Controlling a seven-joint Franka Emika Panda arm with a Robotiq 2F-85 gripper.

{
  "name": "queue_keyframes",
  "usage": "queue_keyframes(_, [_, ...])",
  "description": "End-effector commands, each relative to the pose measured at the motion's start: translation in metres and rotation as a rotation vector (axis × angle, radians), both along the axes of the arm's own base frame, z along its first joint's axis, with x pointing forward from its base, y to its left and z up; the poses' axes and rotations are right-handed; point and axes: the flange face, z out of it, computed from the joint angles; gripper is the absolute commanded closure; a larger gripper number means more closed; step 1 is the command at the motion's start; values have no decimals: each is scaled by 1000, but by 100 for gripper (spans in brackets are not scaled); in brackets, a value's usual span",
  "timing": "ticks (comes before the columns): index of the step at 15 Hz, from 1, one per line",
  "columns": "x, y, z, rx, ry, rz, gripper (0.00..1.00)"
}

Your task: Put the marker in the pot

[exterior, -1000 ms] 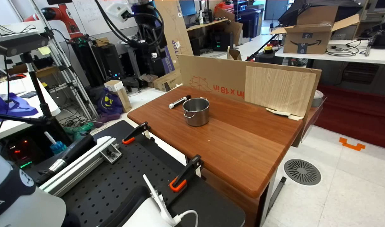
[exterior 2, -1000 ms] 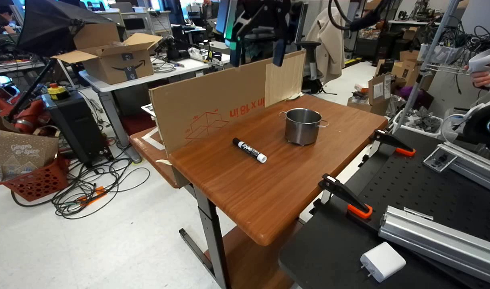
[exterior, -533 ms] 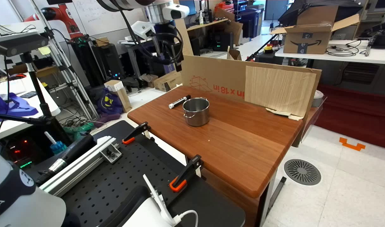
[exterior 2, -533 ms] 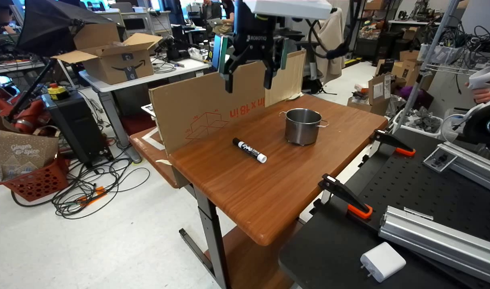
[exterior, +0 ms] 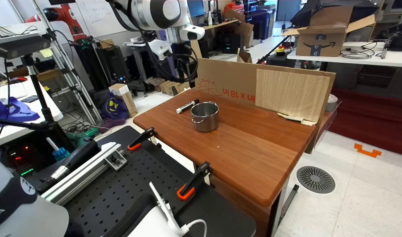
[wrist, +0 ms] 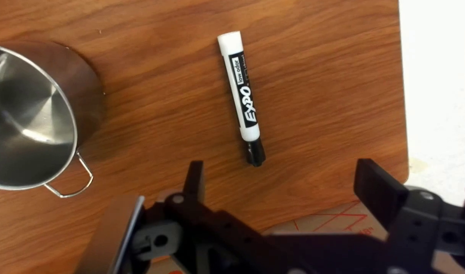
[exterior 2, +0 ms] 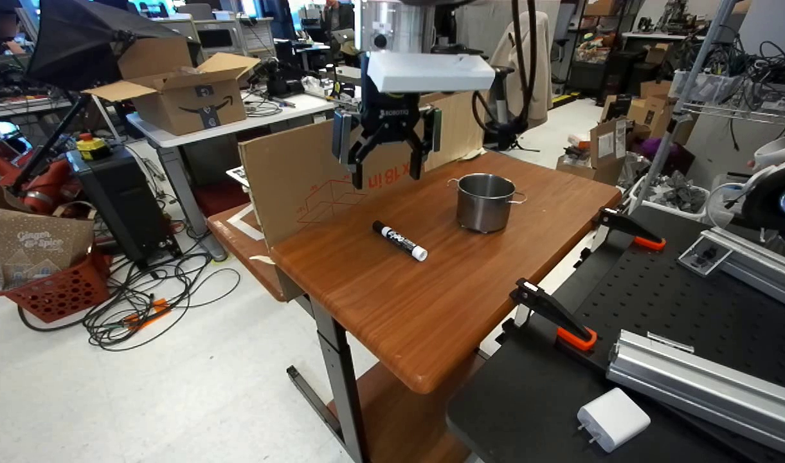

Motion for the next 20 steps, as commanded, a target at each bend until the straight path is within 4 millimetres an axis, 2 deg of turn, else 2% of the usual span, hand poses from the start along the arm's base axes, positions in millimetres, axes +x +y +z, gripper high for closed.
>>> queue_keyframes(1, [13, 4, -24, -15, -8, -7, 0])
queue_keyframes(6, [21, 10, -58, -32, 11, -5, 0])
queue_keyframes(14, [32, 14, -88, -54, 36, -17, 0])
queue_keyframes(15, [33, 14, -90, -54, 33, -15, 25])
queue_keyframes(16, [34, 15, -92, -55, 37, -12, 26])
queue_keyframes(20, [38, 16, -95, -49, 38, -14, 58])
